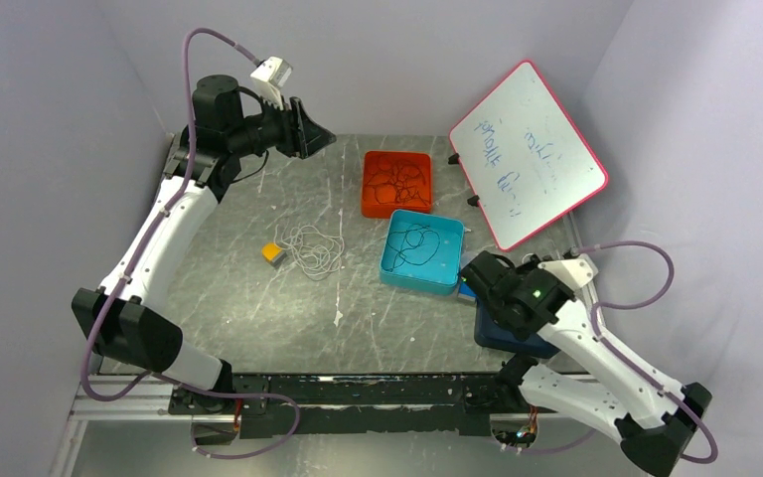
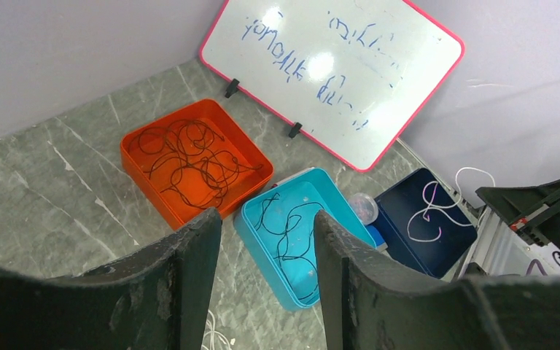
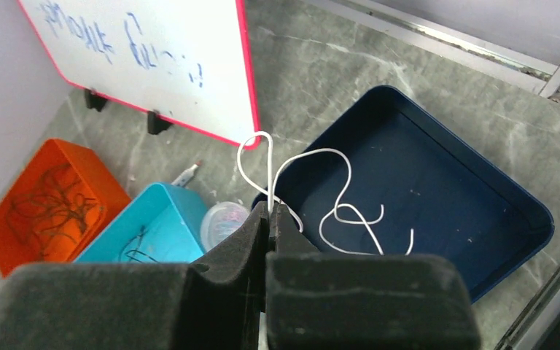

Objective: Untangle the cables

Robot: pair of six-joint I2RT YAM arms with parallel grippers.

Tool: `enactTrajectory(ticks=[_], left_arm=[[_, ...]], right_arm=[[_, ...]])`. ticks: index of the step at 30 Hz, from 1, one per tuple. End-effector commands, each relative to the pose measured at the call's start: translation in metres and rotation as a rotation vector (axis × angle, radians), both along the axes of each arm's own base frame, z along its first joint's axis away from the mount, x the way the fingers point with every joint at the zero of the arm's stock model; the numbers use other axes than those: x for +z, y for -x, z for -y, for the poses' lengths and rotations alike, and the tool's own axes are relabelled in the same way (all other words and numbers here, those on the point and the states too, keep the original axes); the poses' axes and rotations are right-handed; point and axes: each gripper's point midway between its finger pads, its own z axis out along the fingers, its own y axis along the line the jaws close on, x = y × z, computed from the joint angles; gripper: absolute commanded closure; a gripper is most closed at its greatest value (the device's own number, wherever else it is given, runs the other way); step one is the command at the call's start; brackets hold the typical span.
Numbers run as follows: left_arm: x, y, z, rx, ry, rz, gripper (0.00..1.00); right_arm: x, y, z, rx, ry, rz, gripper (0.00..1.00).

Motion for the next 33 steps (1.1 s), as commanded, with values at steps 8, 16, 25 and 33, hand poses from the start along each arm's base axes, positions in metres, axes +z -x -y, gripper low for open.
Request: enactTrajectory(ticks=[8,16,25,33], left_arm=[[0.008,-0.002,-0.001,0.018,0.003,0.032,0.45],[0.010,-0.001,-0.003,0.021,0.005,0.032,0.46],[0.012,0.000,-0.006,0.033,0.000,0.034,0.46],[0.013,0.004,-0.009,0.044,0.004,0.033,0.46]], right_arm=[[-0.053,-0.004,-0.013,-0.018,-0.015,-0.091,1.00],[-0.086,-0.014,-0.022,-0.004,-0.064,-0.161,1.00],[-0.119,-0.034,-0.007,-0.007,-0.158,-0.240,1.00],[-0.154,-0.049,-0.011,0.072,-0.201,-0.283,1.00]])
